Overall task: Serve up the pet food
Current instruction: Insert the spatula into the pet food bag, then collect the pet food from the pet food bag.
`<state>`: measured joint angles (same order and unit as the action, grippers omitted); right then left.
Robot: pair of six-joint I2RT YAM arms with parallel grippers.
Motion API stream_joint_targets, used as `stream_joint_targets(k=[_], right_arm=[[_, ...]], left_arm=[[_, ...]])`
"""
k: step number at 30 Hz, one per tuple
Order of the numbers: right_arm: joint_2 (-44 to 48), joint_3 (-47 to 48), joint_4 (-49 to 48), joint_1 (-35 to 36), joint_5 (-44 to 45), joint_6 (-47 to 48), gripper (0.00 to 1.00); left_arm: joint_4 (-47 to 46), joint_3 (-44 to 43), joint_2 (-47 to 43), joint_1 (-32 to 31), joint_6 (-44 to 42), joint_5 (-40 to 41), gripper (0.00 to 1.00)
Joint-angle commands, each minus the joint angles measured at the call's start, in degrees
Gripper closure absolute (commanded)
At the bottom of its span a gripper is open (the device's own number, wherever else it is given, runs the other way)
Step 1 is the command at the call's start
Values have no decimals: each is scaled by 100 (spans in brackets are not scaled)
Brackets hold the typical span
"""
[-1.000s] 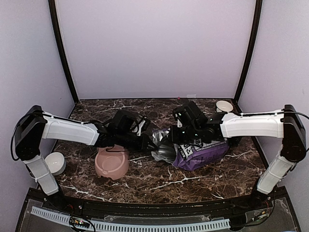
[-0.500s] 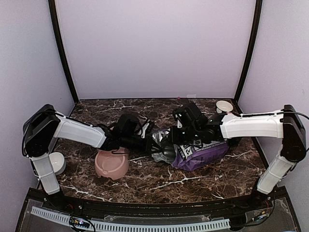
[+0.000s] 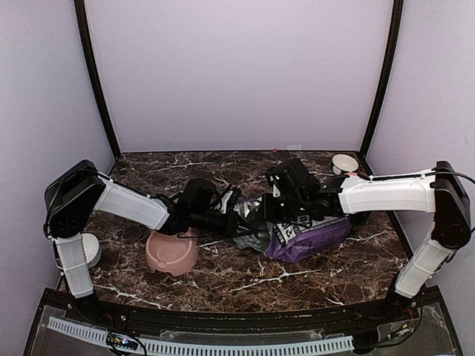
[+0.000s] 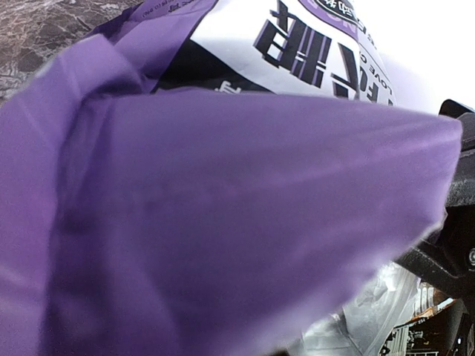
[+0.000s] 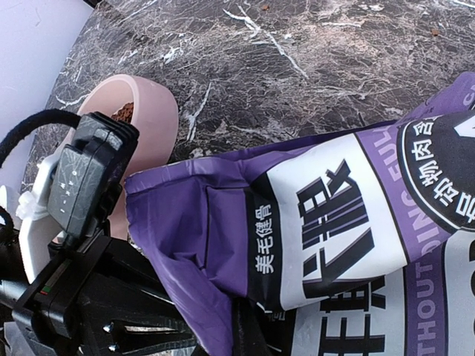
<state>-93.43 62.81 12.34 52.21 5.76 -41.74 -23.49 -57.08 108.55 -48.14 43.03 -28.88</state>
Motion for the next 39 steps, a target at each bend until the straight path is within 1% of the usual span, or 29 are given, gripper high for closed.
stream_joint_targets(k=[1, 18, 20, 39], right_arm=[[168, -125, -24, 27, 4, -63, 100], [167, -185, -13, 26, 26, -80, 100], [352, -194, -5, 24, 44, -86, 100], [448, -335, 76, 22, 193, -115, 100]], left_arm=[[-173, -20, 188, -29, 81, -275, 100], [-745, 3, 471, 37, 305, -495, 100], [-745, -7, 474, 48, 299, -504, 100], [-859, 293, 124, 138, 223, -361, 100]])
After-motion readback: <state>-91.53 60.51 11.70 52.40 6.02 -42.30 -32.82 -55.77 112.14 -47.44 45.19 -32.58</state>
